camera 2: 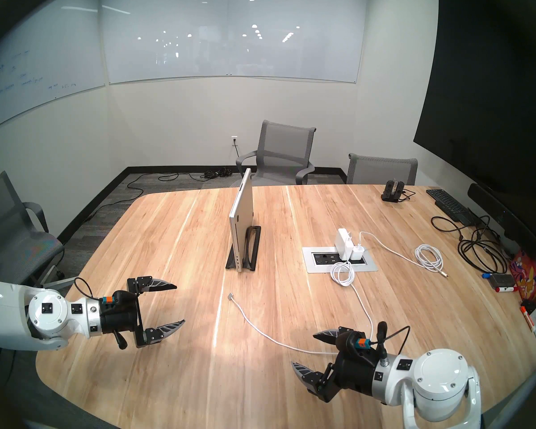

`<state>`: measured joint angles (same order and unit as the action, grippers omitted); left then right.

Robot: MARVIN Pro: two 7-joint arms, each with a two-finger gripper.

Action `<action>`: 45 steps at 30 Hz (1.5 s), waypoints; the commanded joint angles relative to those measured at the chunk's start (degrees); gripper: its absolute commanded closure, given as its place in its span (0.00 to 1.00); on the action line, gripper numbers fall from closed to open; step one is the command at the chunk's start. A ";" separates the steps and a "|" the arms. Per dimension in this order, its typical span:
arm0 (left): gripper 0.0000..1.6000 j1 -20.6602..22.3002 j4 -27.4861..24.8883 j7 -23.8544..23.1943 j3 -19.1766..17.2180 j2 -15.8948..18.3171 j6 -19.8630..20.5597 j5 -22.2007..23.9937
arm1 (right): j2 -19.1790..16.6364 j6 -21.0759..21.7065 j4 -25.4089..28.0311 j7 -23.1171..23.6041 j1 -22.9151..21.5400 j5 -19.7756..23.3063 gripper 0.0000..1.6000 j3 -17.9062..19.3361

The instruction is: Plug the charging cable into the port of a MacBook

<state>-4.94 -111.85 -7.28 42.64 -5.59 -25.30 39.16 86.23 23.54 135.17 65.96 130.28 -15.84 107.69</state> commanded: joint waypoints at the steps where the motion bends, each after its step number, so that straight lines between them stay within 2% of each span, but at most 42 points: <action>1: 0.00 0.43 -0.33 1.10 -0.08 -0.14 -2.34 -5.14 | 0.04 -0.04 0.88 0.06 -0.22 0.19 0.00 0.04; 5: 0.00 0.58 -0.54 1.47 0.02 -0.14 -2.31 -6.22 | 0.07 -0.04 0.88 0.09 -0.23 0.17 0.00 0.05; 8: 0.00 1.10 -1.35 1.15 0.44 -0.14 -0.84 -2.66 | 0.08 -0.05 0.88 0.11 -0.24 0.15 0.00 0.06; 12: 0.00 1.12 -4.37 1.78 0.83 -0.14 3.18 6.97 | 0.11 -0.09 0.81 0.11 -0.27 0.13 0.00 0.04; 22: 0.00 2.76 -10.11 1.85 1.05 -0.14 14.88 22.16 | 0.16 -0.13 0.80 0.15 -0.29 0.09 0.00 0.06; 30: 0.00 3.94 -14.52 6.11 0.35 -0.14 22.05 36.63 | 0.19 -0.15 0.81 0.17 -0.30 0.07 0.00 0.06; 35: 0.00 4.63 -16.74 9.45 -1.64 -0.14 22.83 45.86 | 0.21 -0.17 0.79 0.17 -0.31 0.06 0.00 0.06; 40: 0.00 5.48 -18.55 13.20 -3.67 -1.82 21.39 55.45 | 0.24 -0.21 0.73 0.16 -0.34 0.04 0.00 0.05; 45: 0.00 5.54 -20.11 18.15 -5.30 -5.40 19.66 63.07 | 0.25 -0.21 0.75 0.18 -0.33 0.03 0.00 0.06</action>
<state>-0.72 -129.09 6.44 40.09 -6.83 -3.12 92.52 86.56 23.34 135.08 65.98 130.01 -15.94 107.70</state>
